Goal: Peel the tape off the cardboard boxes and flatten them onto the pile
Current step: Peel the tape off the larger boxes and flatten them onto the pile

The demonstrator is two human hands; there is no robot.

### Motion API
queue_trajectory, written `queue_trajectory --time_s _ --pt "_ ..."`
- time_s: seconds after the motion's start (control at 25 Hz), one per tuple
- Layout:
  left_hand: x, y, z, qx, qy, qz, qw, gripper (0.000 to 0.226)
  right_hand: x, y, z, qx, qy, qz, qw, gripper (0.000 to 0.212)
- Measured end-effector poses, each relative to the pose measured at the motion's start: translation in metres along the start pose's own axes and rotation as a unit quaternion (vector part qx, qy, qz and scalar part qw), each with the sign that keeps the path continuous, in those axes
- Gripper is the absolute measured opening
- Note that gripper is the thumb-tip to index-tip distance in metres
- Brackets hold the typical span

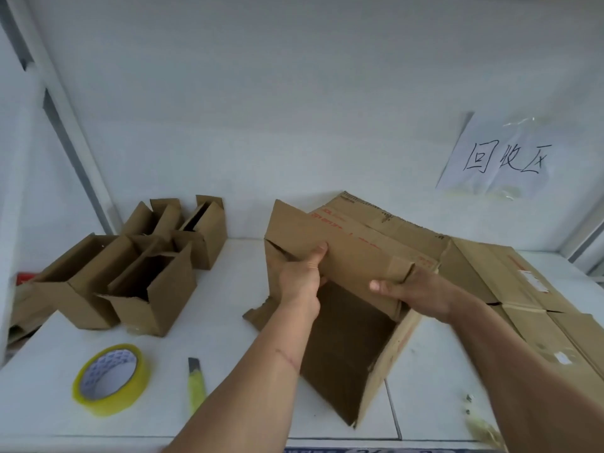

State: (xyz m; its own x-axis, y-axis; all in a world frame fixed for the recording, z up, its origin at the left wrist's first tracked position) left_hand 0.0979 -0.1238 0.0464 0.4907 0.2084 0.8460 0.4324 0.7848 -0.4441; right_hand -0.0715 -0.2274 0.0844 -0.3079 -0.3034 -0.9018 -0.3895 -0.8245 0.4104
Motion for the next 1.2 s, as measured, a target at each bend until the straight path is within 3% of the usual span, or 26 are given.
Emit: queue_trajectory --time_s 0.12,0.2,0.24,0.28,0.4,0.6,0.76,0.92,1.04,1.12,1.2 --pt "-0.006 0.006 -0.012 -0.004 -0.074 -0.165 0.984 0.109 0.013 0.002 0.001 0.129 0.015 -0.070 0.989 0.068" --pt "0.003 0.018 -0.022 0.040 -0.135 -0.384 0.913 0.117 0.017 -0.002 0.000 0.162 0.009 -0.089 0.983 0.070" --pt "0.006 0.027 -0.028 0.050 -0.159 -0.457 0.873 0.118 0.019 -0.002 -0.001 0.167 0.003 -0.089 0.982 0.072" --pt "0.007 0.032 -0.036 0.032 -0.173 -0.486 0.856 0.121 0.019 -0.002 -0.001 0.168 0.000 -0.087 0.982 0.072" --pt "0.003 0.039 -0.052 -0.046 -0.164 -0.473 0.865 0.127 0.016 -0.005 -0.003 0.170 0.009 -0.084 0.982 0.064" --pt "0.011 0.037 -0.067 0.010 -0.175 -0.500 0.848 0.120 0.015 -0.011 -0.006 0.189 0.015 -0.093 0.977 0.049" --pt "0.026 0.046 -0.080 0.039 -0.209 -0.560 0.801 0.111 0.014 -0.024 -0.012 0.201 0.013 -0.091 0.975 0.042" --pt "0.040 0.051 -0.094 0.035 -0.173 -0.600 0.781 0.113 0.011 -0.044 -0.020 0.224 -0.021 -0.028 0.974 0.060" --pt "0.041 0.052 -0.099 0.057 -0.171 -0.638 0.749 0.115 0.012 -0.042 -0.021 0.219 -0.038 -0.039 0.974 0.041" --pt "0.039 0.054 -0.100 0.058 -0.159 -0.643 0.747 0.116 0.015 -0.044 -0.024 0.206 -0.044 -0.035 0.977 0.039" --pt "0.037 0.058 -0.105 0.047 -0.131 -0.631 0.763 0.118 0.016 -0.051 -0.031 0.202 -0.055 -0.017 0.978 0.053"
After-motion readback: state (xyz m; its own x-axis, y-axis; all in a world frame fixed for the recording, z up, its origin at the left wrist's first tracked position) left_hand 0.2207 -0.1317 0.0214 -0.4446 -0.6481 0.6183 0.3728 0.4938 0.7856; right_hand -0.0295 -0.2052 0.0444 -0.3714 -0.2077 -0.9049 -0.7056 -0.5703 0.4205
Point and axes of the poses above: each hand's wrist, its own z-axis away from the middle knuckle, its own y-axis out of the back of the hand, x = y × z, the point moved 4 cm from there along -z, towards the middle knuckle, and after that the axes turned 6 degrees about -x, right-handed, at the moved point
